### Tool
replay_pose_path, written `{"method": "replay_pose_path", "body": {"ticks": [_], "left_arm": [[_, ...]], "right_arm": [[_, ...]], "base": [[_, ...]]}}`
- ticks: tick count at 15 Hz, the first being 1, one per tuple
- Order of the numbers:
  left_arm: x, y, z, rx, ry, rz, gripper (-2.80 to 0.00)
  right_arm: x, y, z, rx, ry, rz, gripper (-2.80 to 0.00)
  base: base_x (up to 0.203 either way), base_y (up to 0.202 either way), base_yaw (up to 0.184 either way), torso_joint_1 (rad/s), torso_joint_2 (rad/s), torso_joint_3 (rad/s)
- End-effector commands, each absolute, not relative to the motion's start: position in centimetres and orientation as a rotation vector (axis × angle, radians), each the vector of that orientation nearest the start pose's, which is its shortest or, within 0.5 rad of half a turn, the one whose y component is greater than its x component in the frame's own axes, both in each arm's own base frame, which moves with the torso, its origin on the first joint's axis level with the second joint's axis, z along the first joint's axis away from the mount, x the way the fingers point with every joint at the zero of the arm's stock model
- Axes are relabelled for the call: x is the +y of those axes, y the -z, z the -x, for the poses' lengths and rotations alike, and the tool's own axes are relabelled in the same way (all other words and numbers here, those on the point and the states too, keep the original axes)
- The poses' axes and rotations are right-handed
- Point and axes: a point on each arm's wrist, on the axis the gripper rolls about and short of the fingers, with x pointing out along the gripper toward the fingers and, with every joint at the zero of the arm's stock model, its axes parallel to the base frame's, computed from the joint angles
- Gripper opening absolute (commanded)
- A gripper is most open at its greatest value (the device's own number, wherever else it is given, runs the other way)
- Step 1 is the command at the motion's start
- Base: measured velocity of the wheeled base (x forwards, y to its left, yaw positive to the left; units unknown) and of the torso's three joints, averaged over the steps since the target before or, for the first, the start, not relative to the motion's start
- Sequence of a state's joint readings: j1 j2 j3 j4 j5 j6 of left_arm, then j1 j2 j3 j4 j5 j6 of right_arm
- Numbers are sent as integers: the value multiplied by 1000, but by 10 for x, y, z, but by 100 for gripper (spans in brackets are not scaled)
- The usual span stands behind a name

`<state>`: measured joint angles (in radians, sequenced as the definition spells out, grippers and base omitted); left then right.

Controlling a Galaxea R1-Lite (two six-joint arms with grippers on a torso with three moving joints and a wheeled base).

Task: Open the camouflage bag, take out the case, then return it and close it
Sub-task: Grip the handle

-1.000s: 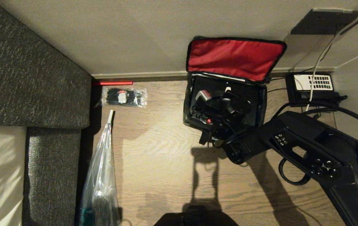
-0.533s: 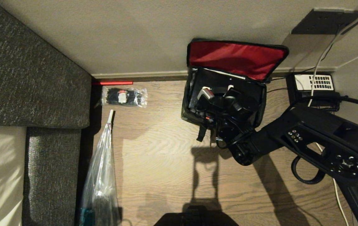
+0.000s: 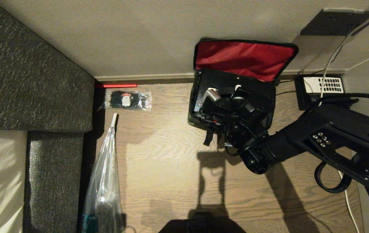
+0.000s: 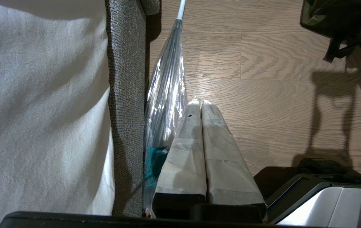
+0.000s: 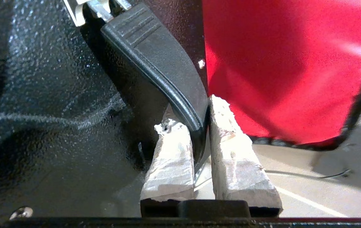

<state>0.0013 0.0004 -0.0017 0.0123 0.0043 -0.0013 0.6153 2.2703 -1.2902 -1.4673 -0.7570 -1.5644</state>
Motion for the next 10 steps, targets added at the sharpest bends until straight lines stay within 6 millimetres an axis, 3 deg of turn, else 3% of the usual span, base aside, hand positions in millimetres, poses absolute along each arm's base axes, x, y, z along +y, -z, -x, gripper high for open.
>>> {"method": "replay_pose_path", "body": {"ticks": [1, 10], "left_arm": [[0, -75, 23, 11, -6, 2, -280], [0, -75, 23, 11, -6, 2, -280]], "right_arm": [[241, -187, -356, -203, 397, 1221, -280], [232, -211, -342, -206, 405, 1235, -280]], "base": [[0, 0, 0, 0, 0, 0], [0, 0, 0, 0, 0, 0]]}}
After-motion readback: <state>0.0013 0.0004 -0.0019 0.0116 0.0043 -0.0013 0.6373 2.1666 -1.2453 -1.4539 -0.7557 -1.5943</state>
